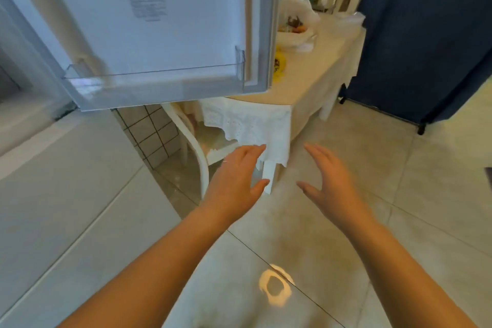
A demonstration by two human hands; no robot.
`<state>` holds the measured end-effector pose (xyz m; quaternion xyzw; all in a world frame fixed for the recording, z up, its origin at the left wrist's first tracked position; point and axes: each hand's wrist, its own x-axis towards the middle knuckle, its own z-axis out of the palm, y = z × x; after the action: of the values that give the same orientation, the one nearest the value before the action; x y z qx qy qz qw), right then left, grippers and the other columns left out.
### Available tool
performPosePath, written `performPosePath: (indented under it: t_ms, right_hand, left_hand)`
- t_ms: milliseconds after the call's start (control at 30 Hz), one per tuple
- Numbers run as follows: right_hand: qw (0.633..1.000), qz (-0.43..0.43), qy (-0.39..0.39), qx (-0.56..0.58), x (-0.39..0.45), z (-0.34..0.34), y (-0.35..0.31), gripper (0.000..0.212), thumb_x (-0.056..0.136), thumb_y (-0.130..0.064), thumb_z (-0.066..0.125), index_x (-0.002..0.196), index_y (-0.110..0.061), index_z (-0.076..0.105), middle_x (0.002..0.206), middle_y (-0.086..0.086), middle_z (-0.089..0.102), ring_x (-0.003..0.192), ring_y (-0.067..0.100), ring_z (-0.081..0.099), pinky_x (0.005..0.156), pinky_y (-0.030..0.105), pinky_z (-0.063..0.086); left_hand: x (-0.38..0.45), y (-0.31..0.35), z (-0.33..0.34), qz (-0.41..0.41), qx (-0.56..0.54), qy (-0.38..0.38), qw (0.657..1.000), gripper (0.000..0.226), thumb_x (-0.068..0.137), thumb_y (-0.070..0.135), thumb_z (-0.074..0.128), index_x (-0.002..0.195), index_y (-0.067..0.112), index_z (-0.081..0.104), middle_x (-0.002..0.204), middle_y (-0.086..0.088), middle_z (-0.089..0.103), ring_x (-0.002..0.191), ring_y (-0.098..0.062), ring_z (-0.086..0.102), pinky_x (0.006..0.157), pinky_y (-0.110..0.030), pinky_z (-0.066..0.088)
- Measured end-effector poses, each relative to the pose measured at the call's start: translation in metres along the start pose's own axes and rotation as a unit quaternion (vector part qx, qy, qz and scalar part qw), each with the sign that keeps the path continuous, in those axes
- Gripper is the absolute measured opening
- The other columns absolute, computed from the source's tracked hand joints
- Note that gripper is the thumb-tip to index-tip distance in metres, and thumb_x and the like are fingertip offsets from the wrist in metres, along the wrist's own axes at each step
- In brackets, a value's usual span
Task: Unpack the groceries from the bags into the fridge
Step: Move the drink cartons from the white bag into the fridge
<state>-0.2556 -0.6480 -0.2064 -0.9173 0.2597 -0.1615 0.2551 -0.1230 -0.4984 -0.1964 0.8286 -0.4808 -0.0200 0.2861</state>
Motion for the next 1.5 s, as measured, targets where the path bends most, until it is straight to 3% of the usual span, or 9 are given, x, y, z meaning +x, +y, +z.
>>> performPosePath:
  t_ms: [100,267,567,733,867,1033,1233,1500]
  right_hand:
    - [0.999,0.021,-0.003,-0.026,-0.006,-0.034,0.058,0.075,0.084,-0.025,0.068,0.146,-0.023,0.026,0.149,-0.003,0.029,0.136,0.011,0.026,0.102,0.016,0.017]
    - [0.998,0.045,-0.022,-0.041,-0.007,-0.07,0.135,0.077,0.083,-0.026,0.068,0.146,-0.021,0.026,0.151,0.003,0.029,0.138,0.017,0.027,0.11,0.03,0.024]
    - [0.996,0.067,-0.046,-0.032,0.054,-0.094,0.222,0.076,0.083,-0.024,0.069,0.146,-0.022,0.027,0.152,0.004,0.026,0.139,0.017,0.024,0.111,0.027,0.02]
    - [0.996,0.069,-0.036,-0.037,0.139,-0.104,0.266,0.075,0.084,-0.026,0.068,0.146,-0.023,0.027,0.152,0.003,0.026,0.139,0.018,0.026,0.111,0.031,0.025]
    - [0.996,0.074,-0.042,-0.035,0.221,-0.114,0.291,0.075,0.085,-0.026,0.066,0.147,-0.025,0.024,0.153,0.0,0.023,0.14,0.015,0.022,0.111,0.026,0.02]
    - [0.997,0.06,-0.035,-0.04,0.32,-0.131,0.313,0.075,0.084,-0.024,0.068,0.147,-0.024,0.026,0.153,0.0,0.024,0.139,0.013,0.022,0.11,0.022,0.018]
    - [0.997,0.043,-0.056,-0.021,0.429,-0.13,0.349,0.076,0.084,-0.022,0.068,0.146,-0.026,0.025,0.153,-0.001,0.022,0.139,0.013,0.021,0.107,0.02,0.016]
    - [0.992,-0.043,-0.115,0.033,0.598,-0.113,0.417,0.073,0.084,-0.018,0.068,0.145,-0.024,0.028,0.152,0.003,0.026,0.139,0.016,0.023,0.106,0.019,0.016]
  left_hand:
    - [0.026,0.043,0.042,0.015,0.002,-0.014,1.0,0.065,0.088,0.034,0.061,0.144,0.025,0.03,0.144,0.002,0.037,0.129,-0.016,0.037,0.104,-0.027,0.032]
    - [0.059,0.089,0.104,0.008,-0.007,-0.048,0.999,0.066,0.088,0.036,0.061,0.144,0.025,0.029,0.143,0.002,0.036,0.127,-0.015,0.038,0.101,-0.028,0.035]
    - [0.148,0.104,0.167,0.005,-0.006,-0.085,0.996,0.064,0.088,0.036,0.06,0.143,0.024,0.03,0.142,0.001,0.037,0.128,-0.017,0.038,0.101,-0.031,0.036]
    - [0.242,0.091,0.194,0.003,-0.038,-0.067,0.997,0.063,0.088,0.033,0.061,0.143,0.022,0.032,0.14,0.001,0.039,0.128,-0.017,0.038,0.101,-0.029,0.034]
    - [0.33,0.075,0.209,-0.007,-0.056,-0.068,0.996,0.063,0.088,0.032,0.061,0.143,0.023,0.031,0.14,0.001,0.039,0.128,-0.014,0.037,0.097,-0.02,0.03]
    - [0.429,0.057,0.219,-0.012,-0.054,-0.046,0.997,0.064,0.086,0.03,0.064,0.142,0.02,0.034,0.139,-0.004,0.042,0.127,-0.02,0.039,0.104,-0.032,0.035]
    - [0.529,0.029,0.235,-0.024,-0.025,-0.037,0.999,0.064,0.086,0.032,0.063,0.142,0.019,0.034,0.138,-0.003,0.042,0.128,-0.018,0.038,0.103,-0.028,0.03]
    - [0.652,-0.005,0.265,-0.12,0.022,0.013,0.992,0.064,0.086,0.029,0.063,0.142,0.016,0.034,0.141,-0.005,0.042,0.131,-0.018,0.035,0.107,-0.027,0.024]
